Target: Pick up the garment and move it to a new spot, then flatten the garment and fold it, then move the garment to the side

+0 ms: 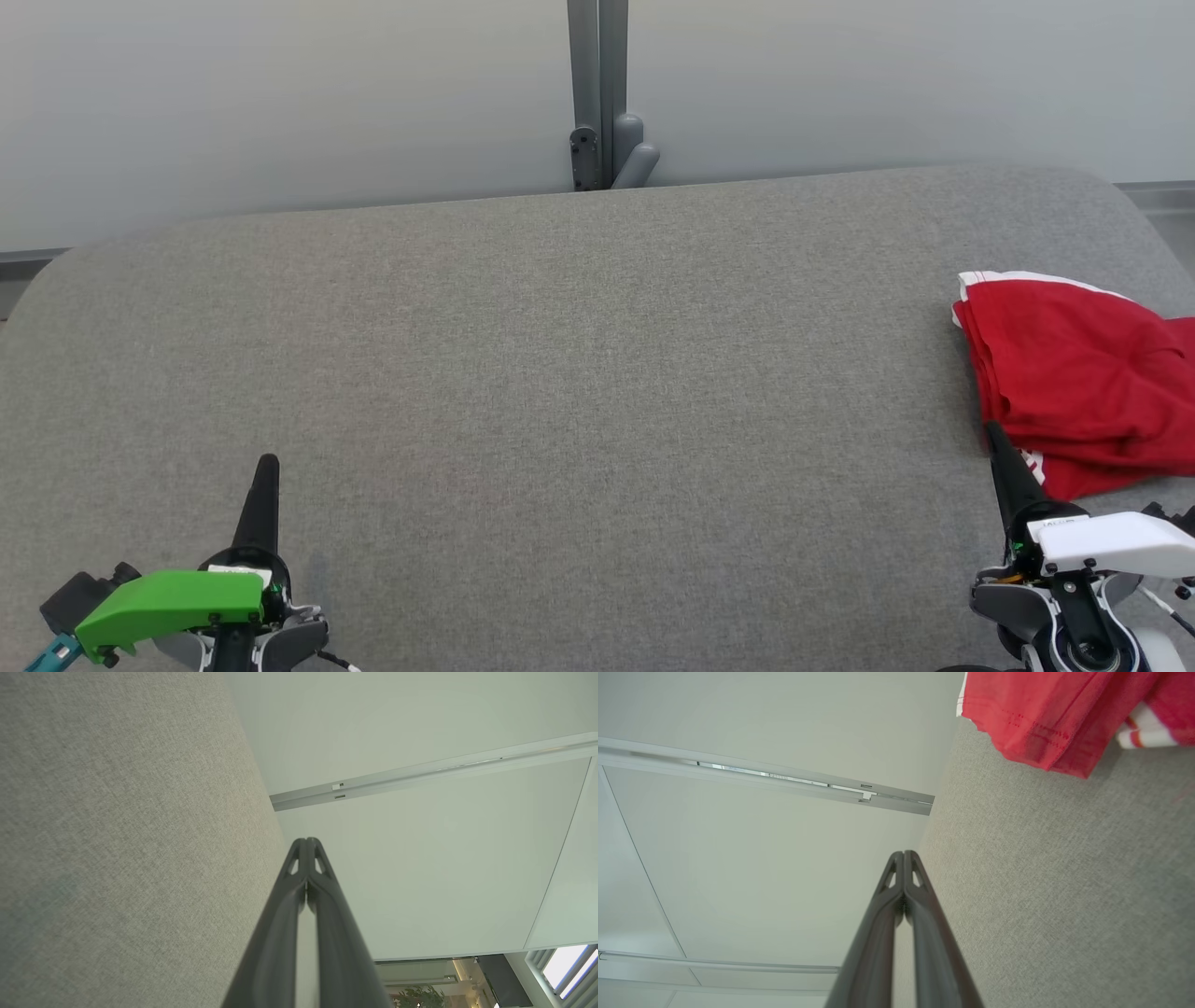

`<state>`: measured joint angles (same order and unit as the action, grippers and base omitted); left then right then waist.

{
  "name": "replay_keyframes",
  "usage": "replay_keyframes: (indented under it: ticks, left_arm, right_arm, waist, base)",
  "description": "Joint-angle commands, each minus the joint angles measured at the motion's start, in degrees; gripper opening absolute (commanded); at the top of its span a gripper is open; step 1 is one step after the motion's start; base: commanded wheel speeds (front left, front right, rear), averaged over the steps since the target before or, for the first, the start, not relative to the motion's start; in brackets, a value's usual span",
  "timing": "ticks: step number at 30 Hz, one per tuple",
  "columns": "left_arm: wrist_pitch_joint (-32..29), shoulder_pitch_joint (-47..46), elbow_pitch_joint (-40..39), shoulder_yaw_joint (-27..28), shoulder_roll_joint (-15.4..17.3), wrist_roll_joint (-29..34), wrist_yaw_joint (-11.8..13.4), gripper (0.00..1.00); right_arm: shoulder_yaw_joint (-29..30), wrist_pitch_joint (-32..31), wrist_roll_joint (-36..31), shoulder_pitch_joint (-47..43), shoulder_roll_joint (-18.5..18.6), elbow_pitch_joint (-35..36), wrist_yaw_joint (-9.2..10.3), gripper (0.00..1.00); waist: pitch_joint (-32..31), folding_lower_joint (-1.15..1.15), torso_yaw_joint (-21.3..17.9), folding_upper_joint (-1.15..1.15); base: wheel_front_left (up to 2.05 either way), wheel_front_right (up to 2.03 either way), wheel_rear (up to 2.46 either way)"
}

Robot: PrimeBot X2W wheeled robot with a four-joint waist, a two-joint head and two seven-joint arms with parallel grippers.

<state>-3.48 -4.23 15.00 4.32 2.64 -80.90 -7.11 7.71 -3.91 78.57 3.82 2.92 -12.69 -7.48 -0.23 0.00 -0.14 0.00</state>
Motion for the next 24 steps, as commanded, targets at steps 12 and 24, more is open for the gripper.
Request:
replay_keyframes:
  ticks: [12,24]
  left_arm:
    - [-1.52,-2.12,-0.34,0.83,0.38,-5.97,-0.41,0.00]
    - [-2.72,-3.02,-0.34,1.33,0.42,-10.76,-0.50,0.00]
  right_arm:
    - [-0.13,-1.65,7.08,1.48,0.04,-0.49,-0.03,0.00]
    - [-0.20,-2.82,12.69,2.16,-0.03,-0.91,-0.02,0.00]
  waist:
    - [0.18,0.00,0.06,0.00]
    - [0.37,0.00,0.12,0.00]
  base:
    - [0.00,0.00,0.00]
    - [0.00,0.00,0.00]
